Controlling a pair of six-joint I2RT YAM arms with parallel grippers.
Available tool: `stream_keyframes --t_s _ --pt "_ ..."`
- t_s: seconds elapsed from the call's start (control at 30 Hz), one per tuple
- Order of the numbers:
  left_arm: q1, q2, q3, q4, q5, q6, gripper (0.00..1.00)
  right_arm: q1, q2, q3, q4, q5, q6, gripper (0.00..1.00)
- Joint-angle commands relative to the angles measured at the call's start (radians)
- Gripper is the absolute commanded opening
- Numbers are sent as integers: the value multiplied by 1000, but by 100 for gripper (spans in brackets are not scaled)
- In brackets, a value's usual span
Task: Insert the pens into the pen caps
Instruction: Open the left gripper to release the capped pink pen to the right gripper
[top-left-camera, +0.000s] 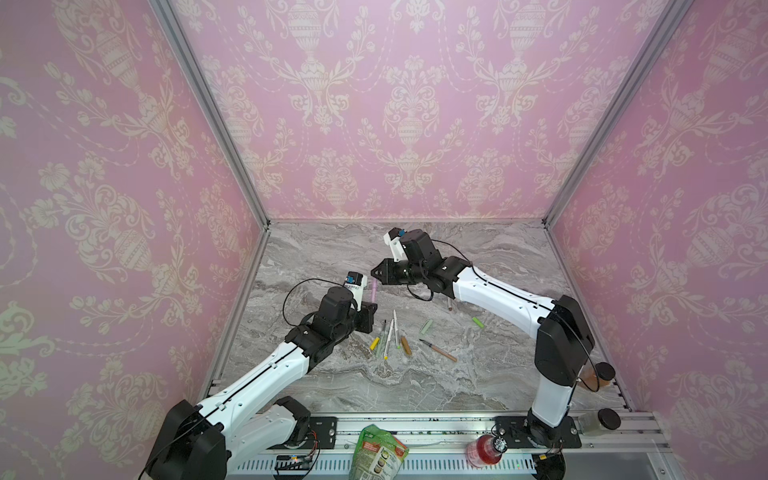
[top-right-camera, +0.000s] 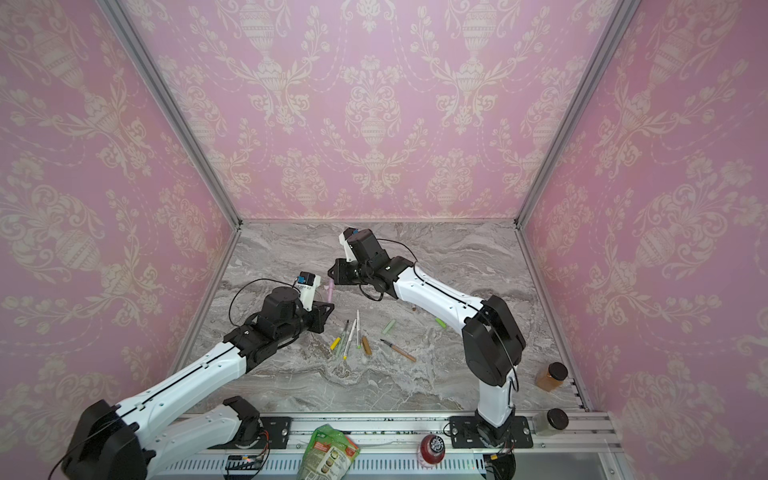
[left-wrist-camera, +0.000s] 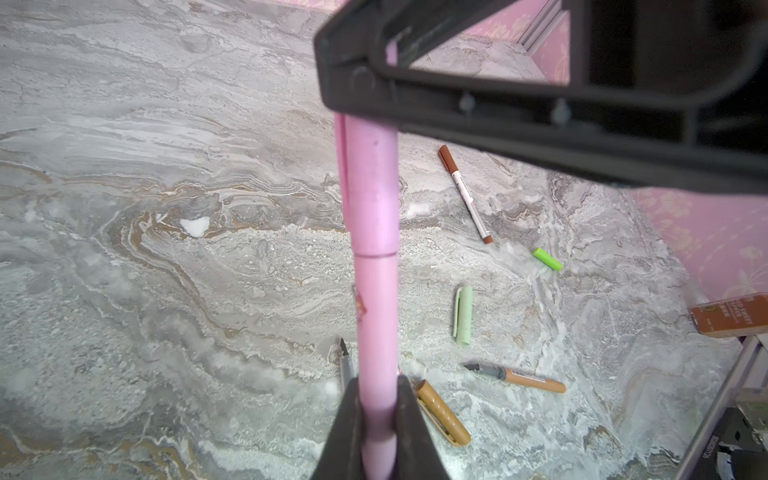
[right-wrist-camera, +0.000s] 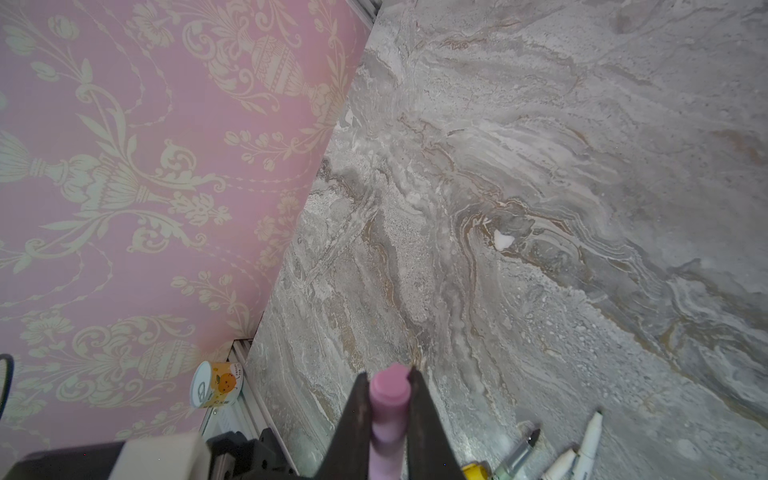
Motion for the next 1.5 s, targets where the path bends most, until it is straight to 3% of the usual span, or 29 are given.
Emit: stream_keyframes --t_s 0.0,0.17,0.3,0.43,0.57,0.83,1.0,1.47 --pt "30 -37 179 435 -89 93 0 115 34 -72 -313 -190 -2 0" --pt "29 -88 107 316 -60 12 0 32 0 31 -318 -178 -10 3" --pt "29 -154 -12 199 -6 -89 0 -51 -43 136 -294 -157 -11 15" --pt "29 -192 -101 133 99 -197 0 -87 -71 212 -282 -125 -45 43" --pt "29 -203 -121 120 154 -285 0 -87 -73 222 -293 -132 -58 50" --pt "30 -154 -125 273 188 -442 0 -41 -95 89 -235 -156 -38 49" --pt "29 -108 -117 318 196 -475 0 -3 -96 39 -215 -165 -41 47" --pt "29 -88 -107 329 203 -500 0 13 -57 15 -174 -147 -21 20"
